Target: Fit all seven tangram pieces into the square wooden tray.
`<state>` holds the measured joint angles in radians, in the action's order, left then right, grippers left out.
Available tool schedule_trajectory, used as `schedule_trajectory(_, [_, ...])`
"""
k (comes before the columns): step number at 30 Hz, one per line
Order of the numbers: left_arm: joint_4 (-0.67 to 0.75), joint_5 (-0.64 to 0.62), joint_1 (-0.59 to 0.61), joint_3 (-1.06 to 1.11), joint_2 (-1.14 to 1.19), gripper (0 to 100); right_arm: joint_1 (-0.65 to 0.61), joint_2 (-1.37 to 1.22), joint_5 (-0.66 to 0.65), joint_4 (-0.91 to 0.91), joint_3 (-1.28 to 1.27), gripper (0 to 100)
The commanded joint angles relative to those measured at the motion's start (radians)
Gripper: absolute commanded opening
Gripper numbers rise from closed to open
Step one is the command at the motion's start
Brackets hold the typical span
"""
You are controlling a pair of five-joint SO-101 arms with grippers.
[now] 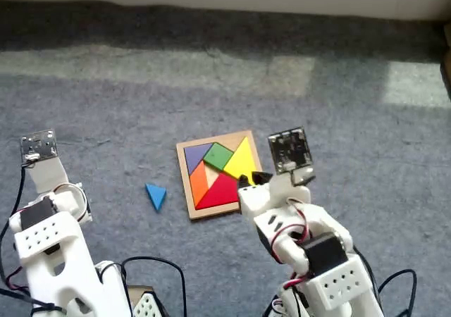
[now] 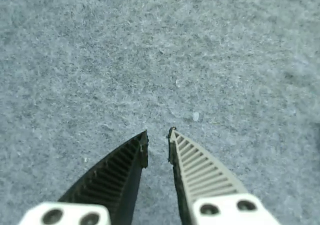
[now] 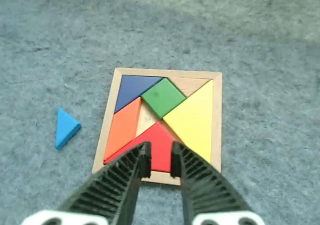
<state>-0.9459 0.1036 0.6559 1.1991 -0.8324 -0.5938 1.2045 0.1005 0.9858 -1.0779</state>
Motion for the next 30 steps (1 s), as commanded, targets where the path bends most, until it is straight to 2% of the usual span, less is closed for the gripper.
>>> schedule_trajectory(1, [0.02,-0.011,0.015,-0.022,-0.015,9,-0.13,-0.223,-0.009,-0.027,0.154,18.2])
schedule_trajectory(5, [0.021,-0.011,0.015,-0.024,-0.015,9,-0.255,-0.433,-0.006,-0.047,0.283,18.5])
schedule_trajectory(10, [0.052,-0.012,0.016,-0.019,-0.015,9,-0.351,-0.716,0.117,-0.157,0.42,18.5])
schedule_trajectory(17, [0.055,-0.012,0.016,-0.019,-0.015,9,-0.424,-1.113,0.267,-0.182,0.684,18.8])
schedule_trajectory(20, [0.058,-0.051,0.015,-0.021,-0.015,9,-0.432,-1.245,0.316,-0.176,0.785,18.8])
schedule_trajectory(30, [0.083,-0.052,0.015,-0.018,-0.015,9,-0.435,-1.359,0.344,-0.182,0.865,18.8])
